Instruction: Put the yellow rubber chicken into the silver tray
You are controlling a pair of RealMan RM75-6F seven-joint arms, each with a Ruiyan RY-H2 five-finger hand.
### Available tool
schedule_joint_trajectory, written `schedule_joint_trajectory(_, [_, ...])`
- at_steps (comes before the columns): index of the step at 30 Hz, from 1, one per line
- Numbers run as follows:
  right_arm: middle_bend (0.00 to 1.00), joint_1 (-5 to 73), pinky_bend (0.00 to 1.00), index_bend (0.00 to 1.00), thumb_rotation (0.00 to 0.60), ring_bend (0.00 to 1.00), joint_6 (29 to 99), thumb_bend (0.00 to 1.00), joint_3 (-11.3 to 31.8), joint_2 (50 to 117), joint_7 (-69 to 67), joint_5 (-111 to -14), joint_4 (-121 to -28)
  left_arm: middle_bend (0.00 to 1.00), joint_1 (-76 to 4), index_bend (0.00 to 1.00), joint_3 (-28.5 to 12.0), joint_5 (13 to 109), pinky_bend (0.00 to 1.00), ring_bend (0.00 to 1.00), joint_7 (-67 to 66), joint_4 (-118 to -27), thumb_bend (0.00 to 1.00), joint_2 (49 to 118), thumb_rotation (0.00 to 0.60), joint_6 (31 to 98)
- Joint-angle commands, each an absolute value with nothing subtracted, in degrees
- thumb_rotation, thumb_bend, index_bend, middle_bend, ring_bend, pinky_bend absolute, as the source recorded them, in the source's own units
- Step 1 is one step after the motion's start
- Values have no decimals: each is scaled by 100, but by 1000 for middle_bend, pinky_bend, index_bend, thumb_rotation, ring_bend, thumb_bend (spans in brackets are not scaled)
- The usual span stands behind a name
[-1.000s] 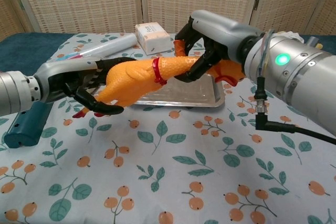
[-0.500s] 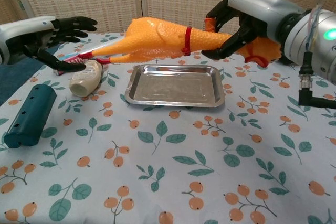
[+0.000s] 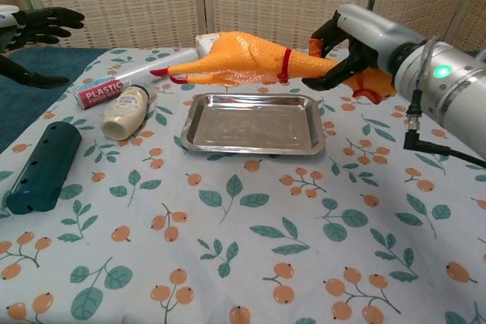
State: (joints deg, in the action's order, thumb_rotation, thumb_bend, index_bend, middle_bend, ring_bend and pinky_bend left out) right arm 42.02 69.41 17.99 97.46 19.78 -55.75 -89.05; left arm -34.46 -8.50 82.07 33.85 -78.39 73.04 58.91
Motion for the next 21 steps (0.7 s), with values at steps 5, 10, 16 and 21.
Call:
schedule_joint_trajectory(5, [563,4789,863,909,600,718,6575,319,2068,11391,908,-5914,-6206,0,-3520,0,-712,8391,0,0,3403,-7735,267,7384,600,5798])
schedule_joint_trajectory(10, [563,4998,862,909,600,718,6434,319,2062,11904,606,-6154,-5051,0,-3577,0,-681,8345,0,0,3370,-7572,270,7430,600,5670])
schedule_joint_trajectory(16, [563,5164,861,909,600,716,6236,316,2150,12312,311,-6266,-4103,0,-3617,0,-660,8328,0,0,3605,-7372,268,7487,600,5574])
schedule_joint_trajectory(21, [563,5174,846,818,600,687,6174,311,2099,12483,212,-6401,-3617,0,-3634,0,-636,8356,0,0,3739,-7274,276,7508,600,5561])
